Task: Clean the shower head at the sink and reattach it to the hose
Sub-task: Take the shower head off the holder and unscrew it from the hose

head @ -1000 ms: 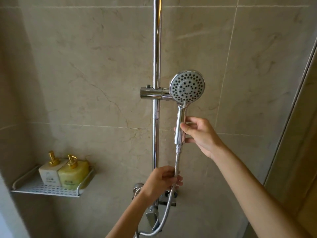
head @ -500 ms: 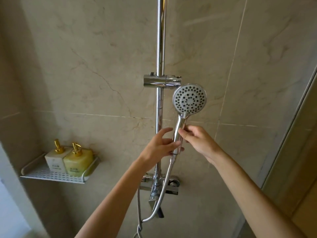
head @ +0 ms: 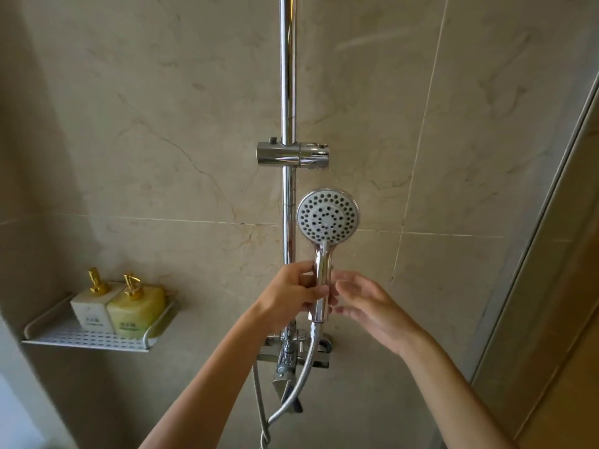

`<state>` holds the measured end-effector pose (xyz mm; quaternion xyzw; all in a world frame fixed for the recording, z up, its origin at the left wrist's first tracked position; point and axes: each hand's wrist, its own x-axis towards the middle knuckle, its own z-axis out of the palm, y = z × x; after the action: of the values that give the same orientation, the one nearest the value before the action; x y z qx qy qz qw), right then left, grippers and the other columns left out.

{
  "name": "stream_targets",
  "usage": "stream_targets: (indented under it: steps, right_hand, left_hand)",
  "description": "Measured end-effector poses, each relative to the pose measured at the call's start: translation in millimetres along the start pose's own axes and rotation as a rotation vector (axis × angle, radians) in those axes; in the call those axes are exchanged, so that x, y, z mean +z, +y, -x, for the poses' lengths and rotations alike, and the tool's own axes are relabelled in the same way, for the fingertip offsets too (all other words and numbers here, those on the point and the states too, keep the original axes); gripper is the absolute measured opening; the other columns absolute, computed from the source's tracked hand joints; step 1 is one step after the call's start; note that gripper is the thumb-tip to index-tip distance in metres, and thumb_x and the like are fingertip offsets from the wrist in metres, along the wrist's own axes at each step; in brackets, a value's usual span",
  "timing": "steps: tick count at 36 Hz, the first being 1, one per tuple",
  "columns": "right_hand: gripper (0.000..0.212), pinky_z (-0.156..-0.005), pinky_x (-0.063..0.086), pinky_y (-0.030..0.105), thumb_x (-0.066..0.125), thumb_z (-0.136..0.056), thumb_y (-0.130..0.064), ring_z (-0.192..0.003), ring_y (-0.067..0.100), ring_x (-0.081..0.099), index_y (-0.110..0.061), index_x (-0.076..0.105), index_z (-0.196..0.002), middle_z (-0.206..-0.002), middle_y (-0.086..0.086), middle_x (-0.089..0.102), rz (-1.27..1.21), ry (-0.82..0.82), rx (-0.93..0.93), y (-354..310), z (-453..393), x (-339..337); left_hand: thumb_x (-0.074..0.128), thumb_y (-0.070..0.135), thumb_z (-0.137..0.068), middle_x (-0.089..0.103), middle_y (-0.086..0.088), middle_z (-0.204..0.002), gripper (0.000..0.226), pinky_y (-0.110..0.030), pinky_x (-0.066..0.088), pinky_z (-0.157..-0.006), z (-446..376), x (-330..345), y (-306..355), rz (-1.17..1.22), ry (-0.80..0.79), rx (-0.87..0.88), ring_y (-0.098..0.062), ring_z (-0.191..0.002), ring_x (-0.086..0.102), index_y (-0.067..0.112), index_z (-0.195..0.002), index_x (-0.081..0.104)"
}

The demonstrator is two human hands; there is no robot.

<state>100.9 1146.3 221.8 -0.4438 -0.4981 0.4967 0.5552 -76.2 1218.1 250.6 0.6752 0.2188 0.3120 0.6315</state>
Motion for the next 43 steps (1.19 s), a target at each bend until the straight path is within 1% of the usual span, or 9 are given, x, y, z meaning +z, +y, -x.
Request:
stream_targets:
  steps: [3,7,13,17,28,33,37,40,43]
  right_hand:
    - [0.042,-0.107,0.042,0.054,0.063,-0.095,-0.020,-0.122,0.035,0.056,-0.006,0.057,-0.134,-0.128,0.019,0.060,-0.061,-0.165,0.091,22.4,10.8,-1.0]
    - [0.044,-0.111,0.039,0.057,0.055,-0.098,-0.012,-0.129,0.048,0.050,0.007,0.048,-0.138,-0.137,0.033,0.053,-0.108,-0.305,0.166,41.4,17.3,4.8]
    - [0.040,-0.105,0.041,0.059,0.049,-0.100,-0.007,-0.111,0.042,0.062,0.015,0.048,-0.134,-0.122,0.031,0.063,-0.254,-0.366,0.181,49.4,14.4,19.6]
    - [0.037,-0.093,0.051,0.049,0.049,-0.100,-0.005,-0.094,0.034,0.066,0.017,0.049,-0.130,-0.103,0.022,0.067,-0.270,-0.335,0.165,53.5,14.3,24.4]
    - [0.017,-0.061,0.046,0.032,0.057,-0.098,-0.009,-0.061,0.022,0.058,-0.002,0.070,-0.089,-0.075,0.013,0.067,-0.026,0.096,0.068,68.7,18.6,45.2]
    - [0.026,-0.052,0.046,0.019,0.065,-0.094,-0.014,-0.045,0.006,0.057,-0.015,0.068,-0.068,-0.060,-0.001,0.068,0.441,0.461,-0.081,71.0,23.7,64.0]
    - [0.019,-0.047,0.041,0.010,0.066,-0.093,-0.029,-0.056,0.000,0.062,-0.024,0.065,-0.074,-0.058,-0.012,0.064,0.777,0.609,-0.229,79.1,31.9,75.2]
    - [0.018,-0.056,0.052,0.023,0.063,-0.095,-0.035,-0.061,0.008,0.065,-0.022,0.063,-0.081,-0.067,-0.002,0.069,0.586,0.496,-0.170,78.5,33.4,71.2]
    - [0.027,-0.079,0.055,0.026,0.051,-0.099,-0.041,-0.087,0.018,0.072,-0.019,0.064,-0.106,-0.095,0.002,0.076,0.326,0.202,0.008,67.2,33.6,61.6]
  left_hand:
    - [0.052,-0.012,-0.093,0.069,-0.023,-0.095,0.017,-0.036,0.059,-0.067,-0.1,-1.7,-0.6,0.034,0.043,-0.024,-0.033,-0.087,0.070,-0.009,-0.109,0.055]
    - [0.050,-0.014,-0.093,0.069,-0.023,-0.098,0.017,-0.057,0.056,-0.087,-1.4,-1.6,-0.4,0.058,0.069,-0.031,-0.035,-0.091,0.069,-0.004,-0.106,0.055]
    - [0.051,-0.013,-0.093,0.070,-0.022,-0.097,0.015,-0.065,0.051,-0.091,-2.7,3.8,-2.4,0.036,0.091,-0.050,-0.035,-0.090,0.069,-0.005,-0.105,0.056]
    - [0.051,-0.013,-0.092,0.068,-0.020,-0.095,0.016,-0.066,0.050,-0.092,-0.6,4.4,-0.6,0.000,0.120,-0.060,-0.036,-0.092,0.069,-0.005,-0.106,0.056]
    - [0.053,-0.013,-0.092,0.069,-0.015,-0.090,0.018,-0.064,0.053,-0.088,5.2,9.4,0.3,-0.072,0.251,-0.051,-0.028,-0.085,0.072,-0.014,-0.110,0.051]
    - [0.056,-0.009,-0.092,0.070,-0.018,-0.092,0.010,-0.060,0.056,-0.084,5.8,14.6,-7.6,-0.072,0.331,-0.033,-0.034,-0.089,0.073,-0.006,-0.101,0.054]
    - [0.058,-0.010,-0.090,0.069,-0.020,-0.089,0.012,-0.065,0.054,-0.082,4.7,18.0,-10.8,-0.044,0.369,-0.021,-0.038,-0.089,0.072,-0.012,-0.102,0.054]
    - [0.060,-0.009,-0.090,0.070,-0.023,-0.090,0.013,-0.061,0.054,-0.083,5.3,17.6,-8.3,-0.062,0.333,-0.027,-0.041,-0.090,0.071,-0.013,-0.100,0.054]
    - [0.057,-0.010,-0.090,0.070,-0.020,-0.090,0.008,-0.048,0.052,-0.074,7.9,14.2,-5.8,-0.083,0.280,-0.022,-0.037,-0.089,0.072,-0.008,-0.098,0.057]
